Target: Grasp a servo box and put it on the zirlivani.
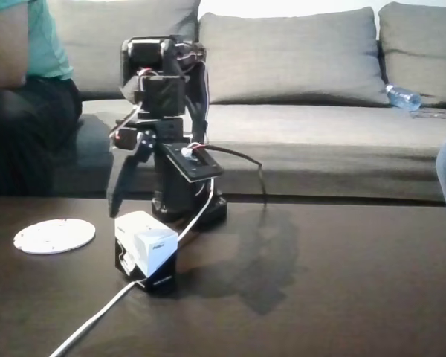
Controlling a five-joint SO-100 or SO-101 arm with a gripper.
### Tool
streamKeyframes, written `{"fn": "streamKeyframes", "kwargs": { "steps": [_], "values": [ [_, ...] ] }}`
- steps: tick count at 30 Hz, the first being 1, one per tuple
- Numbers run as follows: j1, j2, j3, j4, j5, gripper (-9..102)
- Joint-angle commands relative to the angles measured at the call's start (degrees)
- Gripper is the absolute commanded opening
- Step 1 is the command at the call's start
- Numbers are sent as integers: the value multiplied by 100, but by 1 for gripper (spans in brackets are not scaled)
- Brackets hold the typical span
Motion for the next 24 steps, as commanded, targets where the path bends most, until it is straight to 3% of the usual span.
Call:
{"fn": "streamKeyframes", "kwargs": {
  "steps": [1,24],
  "values": [
    [97,97,18,-114,-53,36],
    [176,26,993,-1081,-62,34]
  ]
}}
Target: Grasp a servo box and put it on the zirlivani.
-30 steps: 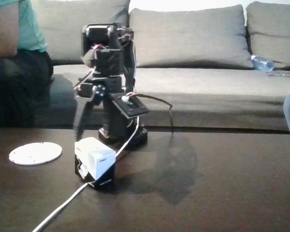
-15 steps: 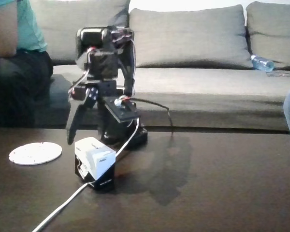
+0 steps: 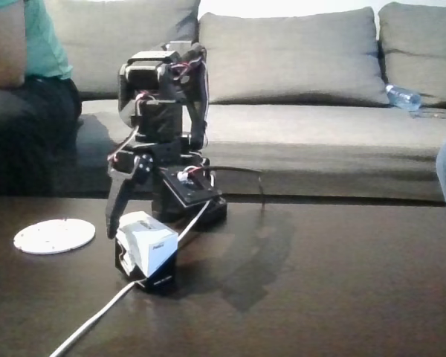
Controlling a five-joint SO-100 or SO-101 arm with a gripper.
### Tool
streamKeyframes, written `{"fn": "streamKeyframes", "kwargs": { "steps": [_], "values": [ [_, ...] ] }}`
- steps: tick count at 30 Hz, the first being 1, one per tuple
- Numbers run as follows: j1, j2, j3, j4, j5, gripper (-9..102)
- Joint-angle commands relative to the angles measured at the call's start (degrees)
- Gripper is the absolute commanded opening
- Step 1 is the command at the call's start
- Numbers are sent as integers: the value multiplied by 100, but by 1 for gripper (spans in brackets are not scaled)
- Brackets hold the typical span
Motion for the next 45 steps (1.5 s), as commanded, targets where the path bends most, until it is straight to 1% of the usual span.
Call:
{"fn": "streamKeyframes", "kwargs": {
  "steps": [1,5,7,18,23,33,38,45],
  "values": [
    [35,44,-18,-105,-35,32],
    [44,44,-18,-176,-35,18],
    [44,44,-18,-176,-35,14],
    [35,123,-35,-62,-35,13],
    [62,132,-633,677,-229,13],
    [132,132,-2707,2057,-281,13],
    [949,132,-3393,2575,-888,13],
    [2566,123,-3384,2593,-2021,13]
  ]
}}
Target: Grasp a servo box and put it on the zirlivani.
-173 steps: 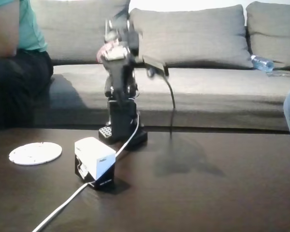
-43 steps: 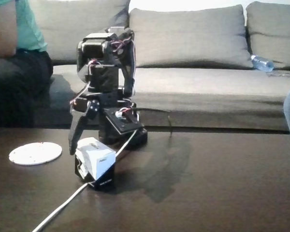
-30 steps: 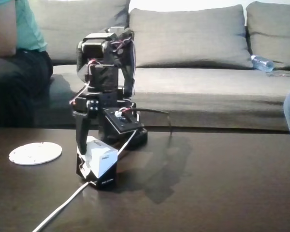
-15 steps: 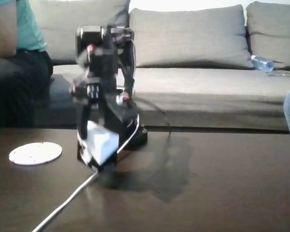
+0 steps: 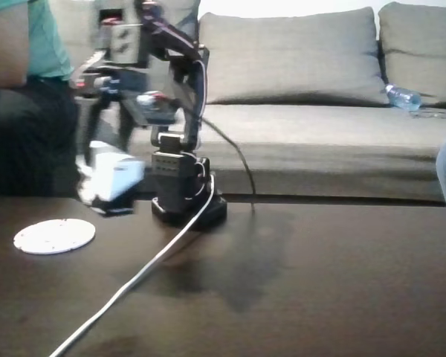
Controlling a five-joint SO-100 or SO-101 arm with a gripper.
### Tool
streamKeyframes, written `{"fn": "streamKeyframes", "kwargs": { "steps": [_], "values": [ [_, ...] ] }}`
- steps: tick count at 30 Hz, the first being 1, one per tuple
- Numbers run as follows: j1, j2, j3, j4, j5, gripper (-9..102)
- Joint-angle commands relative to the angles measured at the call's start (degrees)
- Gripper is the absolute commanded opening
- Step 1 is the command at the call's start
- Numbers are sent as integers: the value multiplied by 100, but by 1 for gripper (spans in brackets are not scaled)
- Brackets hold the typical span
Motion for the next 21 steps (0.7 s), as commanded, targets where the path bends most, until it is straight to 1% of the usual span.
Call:
{"fn": "streamKeyframes", "kwargs": {
  "steps": [1,4,10,18,21],
  "values": [
    [765,123,-264,9,-360,13],
    [1292,114,-211,18,-721,13],
    [2268,123,360,-158,-1433,13],
    [3340,123,923,-1081,-2101,13],
    [3612,105,949,-1362,-2188,13]
  ]
}}
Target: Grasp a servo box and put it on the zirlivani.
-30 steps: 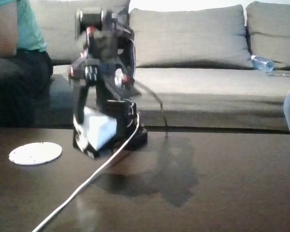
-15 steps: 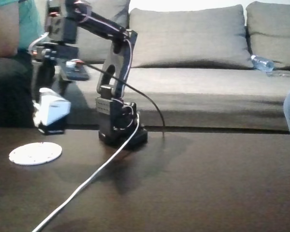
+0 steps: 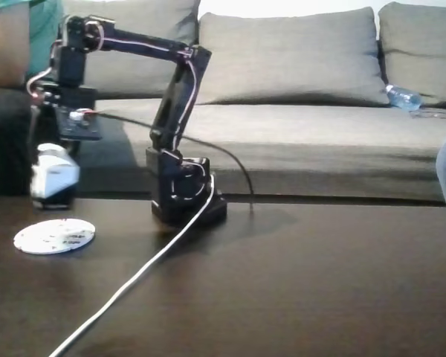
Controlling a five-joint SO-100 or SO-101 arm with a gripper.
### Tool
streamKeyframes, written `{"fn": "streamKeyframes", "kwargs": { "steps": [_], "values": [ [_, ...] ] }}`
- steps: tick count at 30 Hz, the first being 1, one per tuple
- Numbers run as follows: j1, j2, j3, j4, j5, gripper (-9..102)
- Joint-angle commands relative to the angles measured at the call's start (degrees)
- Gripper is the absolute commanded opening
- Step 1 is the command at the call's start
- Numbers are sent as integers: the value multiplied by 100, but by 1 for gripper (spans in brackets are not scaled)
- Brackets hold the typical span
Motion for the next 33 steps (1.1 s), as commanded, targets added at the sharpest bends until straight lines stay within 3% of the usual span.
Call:
{"fn": "streamKeyframes", "kwargs": {
  "steps": [1,9,16,23,33],
  "values": [
    [246,79,-26,-255,-62,13],
    [431,0,237,-448,-308,13],
    [255,-220,826,-1116,-246,12],
    [105,-571,756,-606,-237,12],
    [114,-1222,404,-606,-237,12]
  ]
}}
